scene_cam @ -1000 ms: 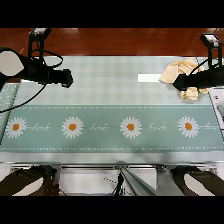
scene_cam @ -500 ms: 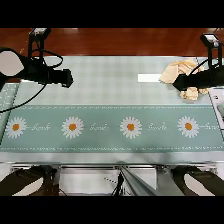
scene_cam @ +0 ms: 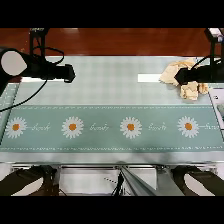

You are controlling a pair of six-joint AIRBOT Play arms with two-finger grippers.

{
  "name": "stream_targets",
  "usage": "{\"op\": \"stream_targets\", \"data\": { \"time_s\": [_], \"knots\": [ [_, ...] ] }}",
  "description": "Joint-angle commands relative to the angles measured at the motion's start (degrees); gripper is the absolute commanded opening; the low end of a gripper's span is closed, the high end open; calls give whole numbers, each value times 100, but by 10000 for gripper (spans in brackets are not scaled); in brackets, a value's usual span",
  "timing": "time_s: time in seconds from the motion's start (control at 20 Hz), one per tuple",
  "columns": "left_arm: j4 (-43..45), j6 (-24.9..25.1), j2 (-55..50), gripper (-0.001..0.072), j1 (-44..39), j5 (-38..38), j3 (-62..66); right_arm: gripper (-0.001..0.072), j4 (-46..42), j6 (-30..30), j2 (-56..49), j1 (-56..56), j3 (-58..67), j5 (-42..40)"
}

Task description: Fold the shirts.

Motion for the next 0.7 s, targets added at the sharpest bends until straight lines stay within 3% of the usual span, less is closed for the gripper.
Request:
{"op": "stream_targets", "data": {
  "time_s": [0.0,0.05,0.15,0.4,0.65],
  "knots": [
    [4,9,-98,713,15,245,4,576,-1869,2028,-254,-310,-2,-1327],
    [7,20,-144,713,22,197,4,576,-1989,2592,-420,-562,-2,-1508],
    [4,22,-225,713,20,48,4,577,-1674,3001,-831,-1110,-2,-1679],
    [-20,22,-243,713,9,-490,4,585,-461,2994,-2006,-1880,-2,-1773],
    [-20,129,-240,713,9,-1235,4,585,-26,2997,-2780,-1895,-2,-2435]
  ]
}}
